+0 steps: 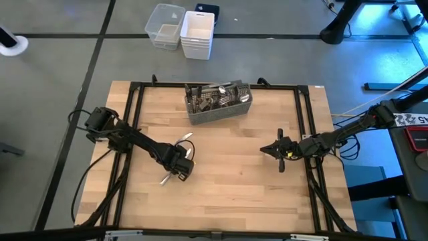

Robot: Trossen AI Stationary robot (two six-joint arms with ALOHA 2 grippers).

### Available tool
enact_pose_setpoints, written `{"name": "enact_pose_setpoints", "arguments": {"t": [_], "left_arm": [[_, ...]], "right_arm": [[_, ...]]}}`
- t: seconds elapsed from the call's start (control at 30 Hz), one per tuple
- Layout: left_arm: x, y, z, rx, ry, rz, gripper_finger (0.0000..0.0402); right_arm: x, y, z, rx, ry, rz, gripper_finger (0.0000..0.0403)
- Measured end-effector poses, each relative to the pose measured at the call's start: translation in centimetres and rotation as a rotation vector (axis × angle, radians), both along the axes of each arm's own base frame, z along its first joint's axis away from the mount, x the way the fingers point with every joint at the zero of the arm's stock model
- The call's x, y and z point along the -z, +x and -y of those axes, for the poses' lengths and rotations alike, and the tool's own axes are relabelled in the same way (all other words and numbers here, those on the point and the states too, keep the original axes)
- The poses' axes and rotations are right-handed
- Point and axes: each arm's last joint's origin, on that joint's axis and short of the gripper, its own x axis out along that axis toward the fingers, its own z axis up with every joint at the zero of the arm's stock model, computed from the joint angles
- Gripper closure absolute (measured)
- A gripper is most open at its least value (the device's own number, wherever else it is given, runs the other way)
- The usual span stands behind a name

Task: Sort silverware
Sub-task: Put the silver table knife into the gray silverware organizer

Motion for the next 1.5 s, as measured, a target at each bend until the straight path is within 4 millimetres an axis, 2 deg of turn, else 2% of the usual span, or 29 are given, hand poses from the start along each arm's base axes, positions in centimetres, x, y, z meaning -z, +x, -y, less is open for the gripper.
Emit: {"name": "enact_pose_setpoints", "arguments": {"t": [0.23,0.43,0.6,0.83,1.03,1.2,1.5], "left_arm": [[0.1,0.2,-0.3,-0.014,-0.008,0.016,0.0367],[-1.0,0.2,-0.5,-0.017,-0.016,0.076,0.0376],[-2.5,0.4,-0.9,-0.031,0.053,0.186,0.0369],[-3.8,1.7,-2.0,-0.033,0.118,0.365,0.0372],[-6.1,3.0,-3.9,0.006,0.190,0.560,0.0367],[-8.9,3.4,-6.6,0.018,0.374,0.705,0.0370],[-14.1,1.7,-11.3,0.010,0.685,0.810,0.0368]], "right_arm": [[0.0,0.0,-0.1,-0.025,0.003,-0.003,0.0393],[0.0,0.0,-0.1,-0.026,0.003,-0.001,0.0393],[0.0,0.0,-0.1,-0.026,0.003,-0.001,0.0393],[0.0,0.0,-0.1,-0.026,0.003,0.001,0.0393],[0.0,0.0,-0.1,-0.026,0.003,0.000,0.0393],[0.0,0.0,-0.1,-0.026,0.003,-0.001,0.0393],[-0.4,-0.3,-0.1,-0.055,0.020,0.028,0.0393]]}}
